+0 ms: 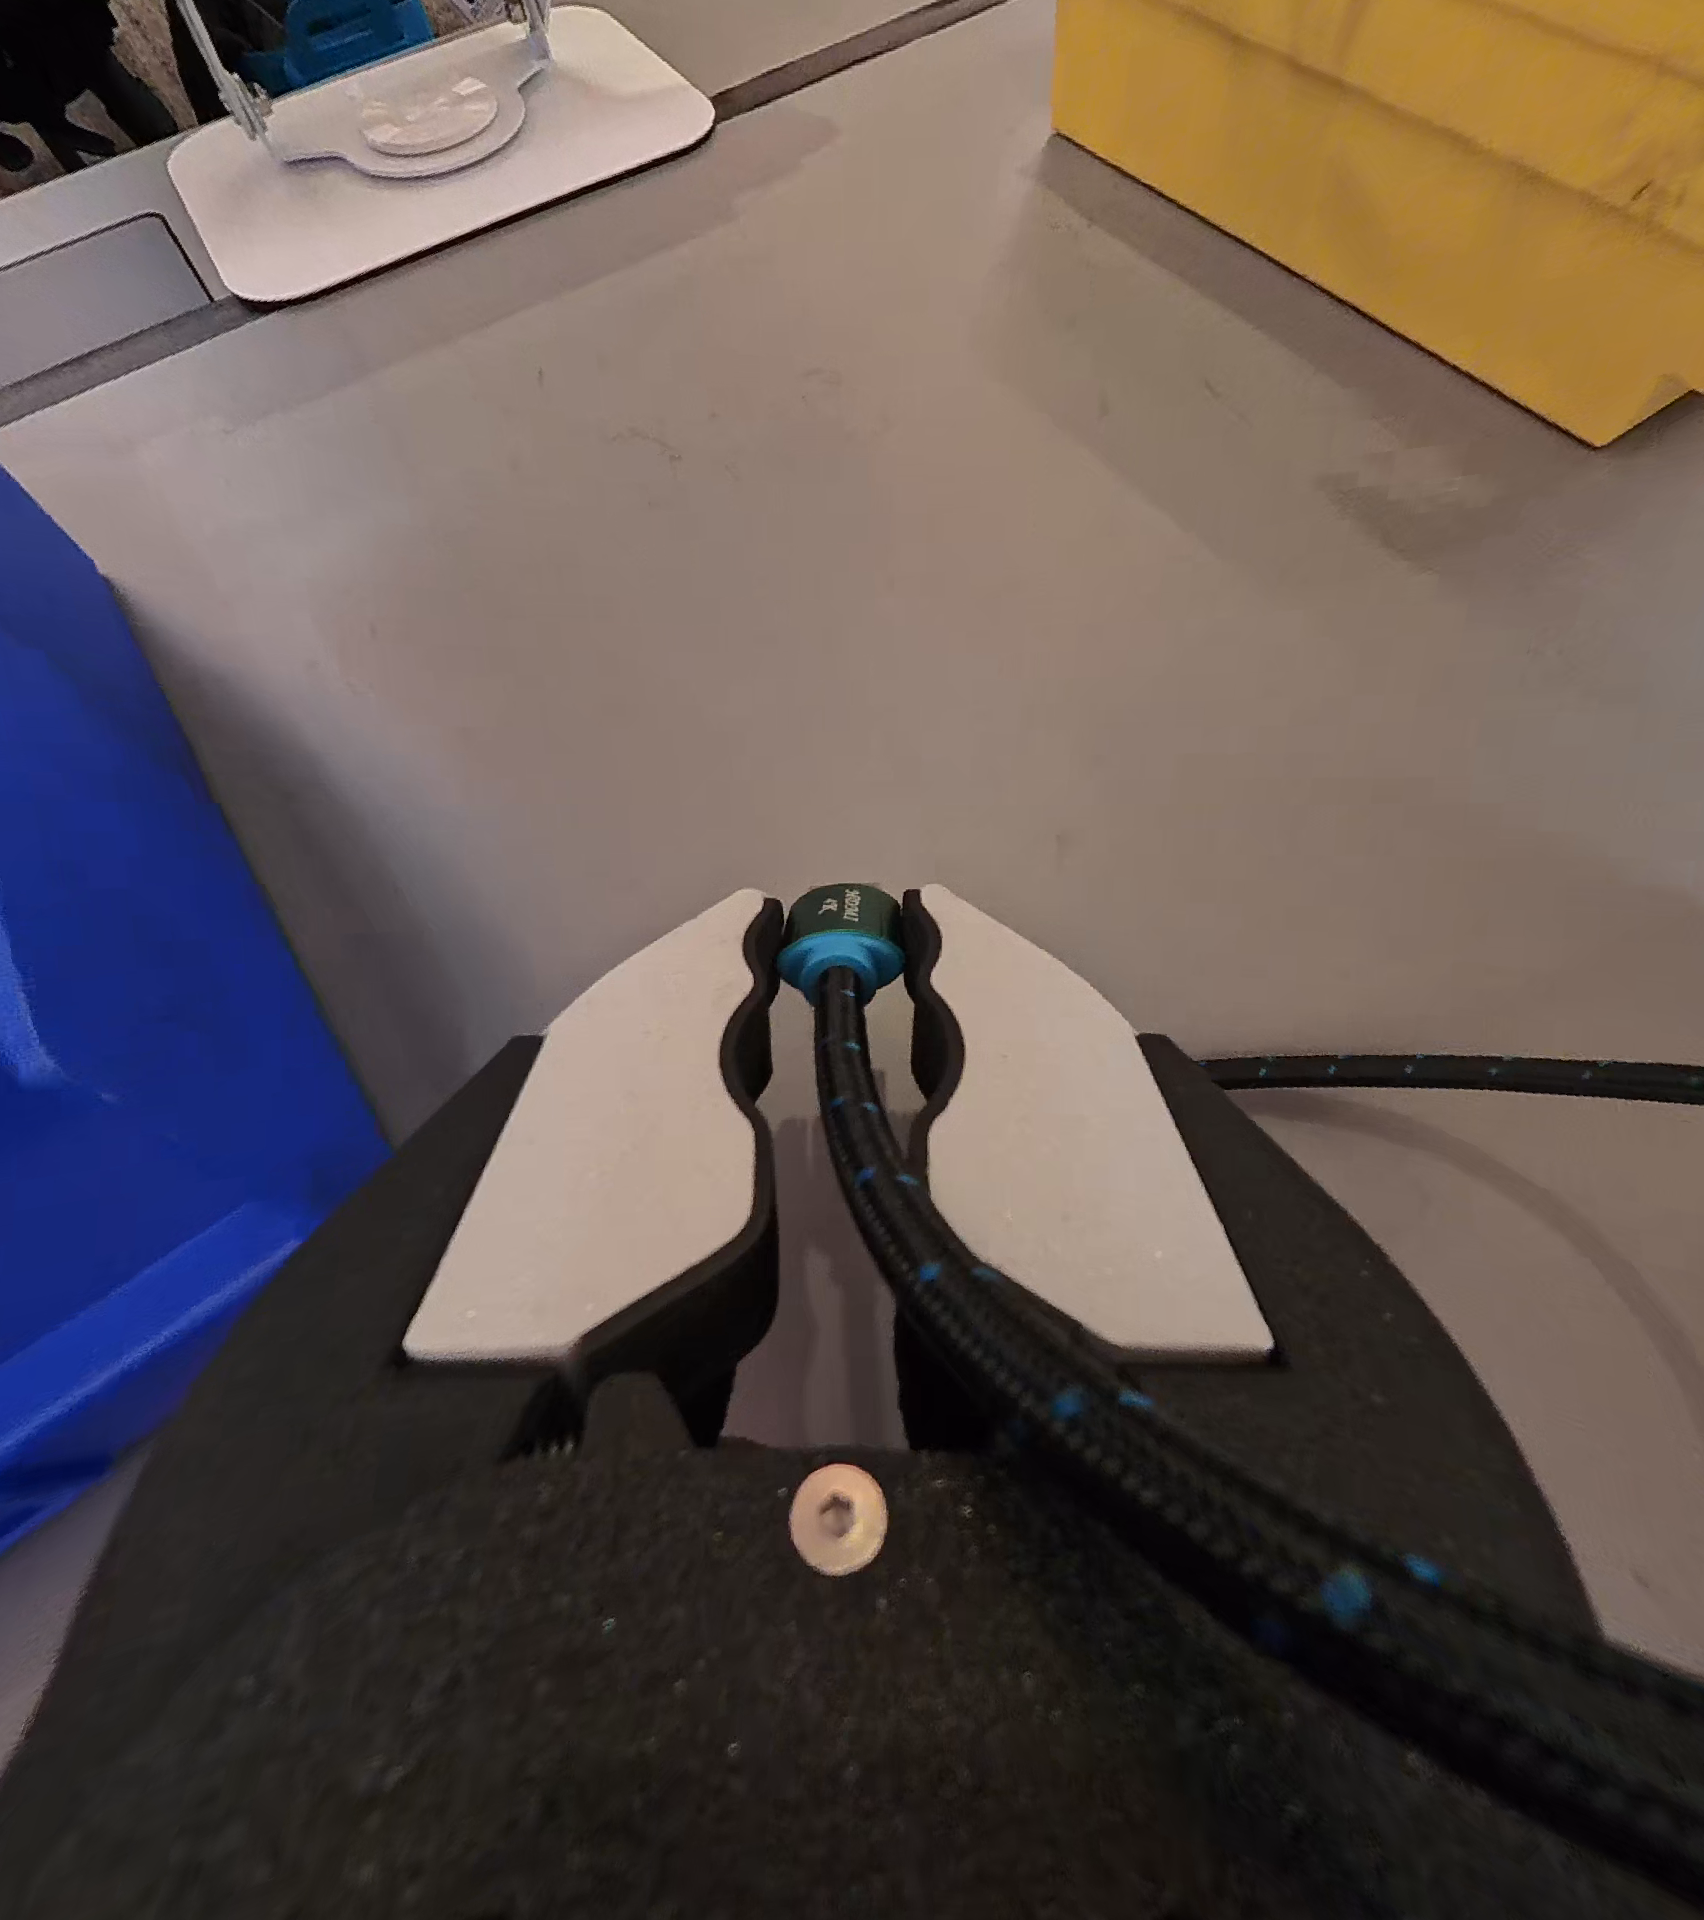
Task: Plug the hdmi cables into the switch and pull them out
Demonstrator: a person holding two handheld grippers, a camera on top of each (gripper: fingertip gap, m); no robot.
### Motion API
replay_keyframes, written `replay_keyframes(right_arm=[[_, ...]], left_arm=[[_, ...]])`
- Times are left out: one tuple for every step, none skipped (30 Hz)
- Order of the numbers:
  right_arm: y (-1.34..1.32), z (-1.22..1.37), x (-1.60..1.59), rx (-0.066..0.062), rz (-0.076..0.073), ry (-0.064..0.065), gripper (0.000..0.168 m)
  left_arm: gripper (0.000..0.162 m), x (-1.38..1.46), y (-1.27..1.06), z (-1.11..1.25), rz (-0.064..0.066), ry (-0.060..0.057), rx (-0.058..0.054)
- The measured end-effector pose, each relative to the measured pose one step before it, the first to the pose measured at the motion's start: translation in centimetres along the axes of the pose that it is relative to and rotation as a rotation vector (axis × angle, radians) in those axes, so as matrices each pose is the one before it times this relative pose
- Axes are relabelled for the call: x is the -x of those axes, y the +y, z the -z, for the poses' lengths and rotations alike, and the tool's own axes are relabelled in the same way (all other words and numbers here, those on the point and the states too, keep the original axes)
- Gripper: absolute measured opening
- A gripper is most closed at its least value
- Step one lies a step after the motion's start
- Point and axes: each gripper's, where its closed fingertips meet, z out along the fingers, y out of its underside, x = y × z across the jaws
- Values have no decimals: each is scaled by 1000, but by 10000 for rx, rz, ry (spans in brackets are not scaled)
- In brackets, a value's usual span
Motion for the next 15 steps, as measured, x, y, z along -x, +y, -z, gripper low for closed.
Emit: replay_keyframes(right_arm=[[-310, 1799, 4850, -920, -128, -1402, 42], [577, 1080, 5599, -628, -12, -1629, 42], [1326, 198, 5808, -363, 88, -1680, 42], [1853, -662, 5295, -136, 101, -1406, 43], [2084, -1363, 4443, 30, 81, -1022, 44], [1970, -1793, 3342, 108, 58, -536, 45], [1702, -1842, 2224, 169, 127, -42, 47], [1092, -1599, 1354, 31, 62, 352, 49], [584, -1173, 1122, -126, 81, 325, 47], [454, -786, 1038, -18, 412, 157, 45], [115, -474, 24, -88, 553, 693, 41], [-178, -219, -435, -252, 458, 895, 37], [-266, -25, -49, -226, 309, 496, 29], [-242, 202, 230, -63, 339, 154, 27], [-363, 387, -160, -116, 276, 266, 26]], left_arm=[[22, -74, -1, -33, -20, 6, 4], [22, -51, -17, 1, -16, -1, -1], [22, -41, -32, 17, -11, -6, -3], [22, -5, -37, 54, -9, -24, -12], [22, 15, -15, 58, -10, -28, -3], [22, -2, -4, 75, -14, -22, -2], [22, -5, -1, 91, -16, -23, -12], [22, -15, -63, 94, -24, -12, -29], [22, -55, -114, 45, -40, -4, -47], [22, -70, -61, -10, -62, -8, -20], [22, -96, 38, -81, -64, 2, 27], [22, -69, 70, -100, -27, 3, 46], [22, -20, 29, -84, 11, 7, 31], [22, -2, -31, -29, 26, 17, -5], [22, 81, -25, 5, 19, -12, -16]])
